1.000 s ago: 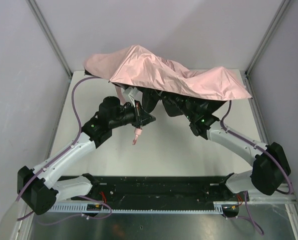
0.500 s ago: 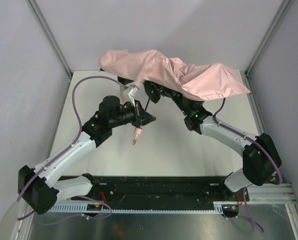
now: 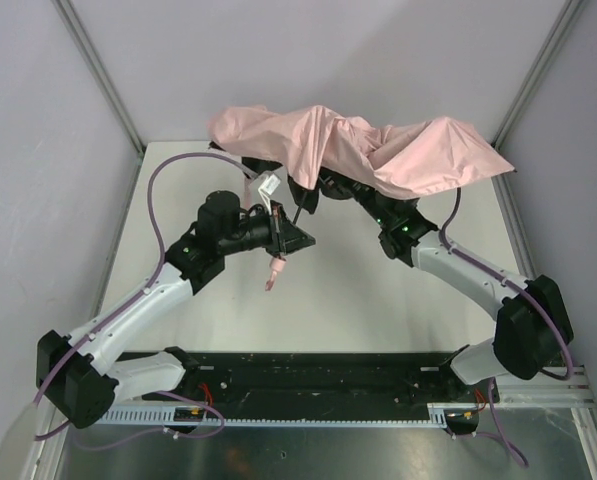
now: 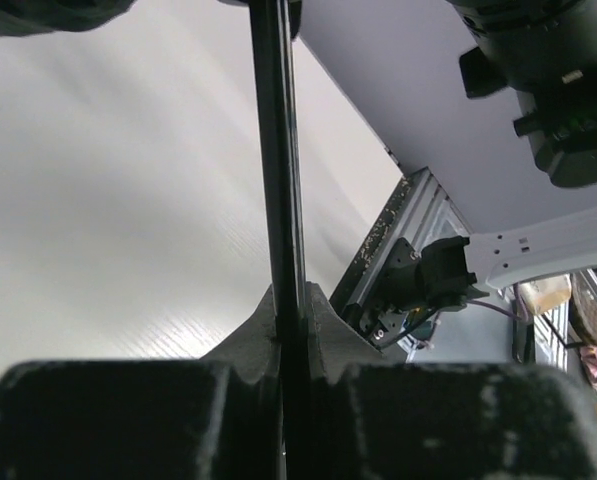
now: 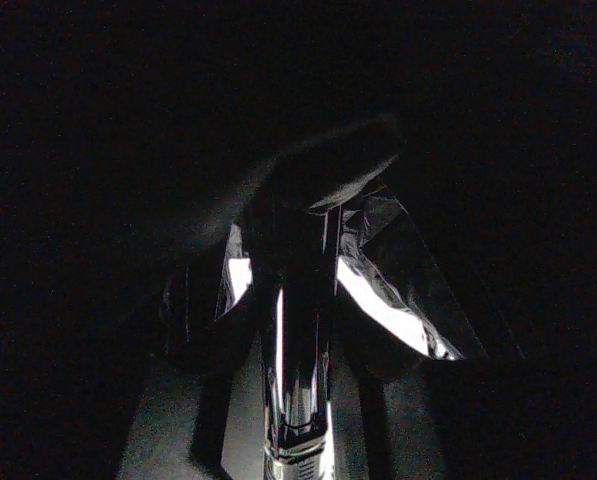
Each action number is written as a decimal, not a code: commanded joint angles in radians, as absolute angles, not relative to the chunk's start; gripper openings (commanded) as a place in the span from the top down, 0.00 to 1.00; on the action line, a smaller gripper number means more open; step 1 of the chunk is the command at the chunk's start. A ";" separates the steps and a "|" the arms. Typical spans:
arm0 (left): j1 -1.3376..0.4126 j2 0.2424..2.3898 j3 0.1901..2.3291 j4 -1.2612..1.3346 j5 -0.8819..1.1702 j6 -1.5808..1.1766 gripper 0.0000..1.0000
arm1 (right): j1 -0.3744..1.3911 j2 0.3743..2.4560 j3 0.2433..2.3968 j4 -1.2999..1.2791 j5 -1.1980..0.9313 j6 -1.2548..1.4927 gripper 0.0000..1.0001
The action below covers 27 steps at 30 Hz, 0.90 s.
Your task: Put away the umbrella
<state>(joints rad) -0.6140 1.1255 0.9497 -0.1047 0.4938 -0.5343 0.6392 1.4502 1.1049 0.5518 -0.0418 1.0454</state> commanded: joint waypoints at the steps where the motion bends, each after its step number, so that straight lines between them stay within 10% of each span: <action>1: -0.600 1.114 0.943 0.044 0.627 -0.500 0.82 | 0.545 1.383 1.102 0.610 -0.256 1.006 1.00; 7: -0.599 1.083 0.906 0.178 0.746 -0.524 0.43 | 0.443 1.297 1.093 0.482 -0.469 0.715 1.00; 16: -0.601 0.875 0.946 0.328 0.956 -0.474 0.13 | 0.350 1.136 1.009 0.330 -0.797 0.112 1.00; 22: -0.598 0.772 0.998 0.227 0.437 -0.623 0.01 | 0.368 1.042 0.919 0.314 -0.929 0.016 1.00; 27: -0.602 0.913 1.056 0.205 0.464 -0.699 0.01 | 0.447 1.006 0.874 0.362 -0.931 0.024 1.00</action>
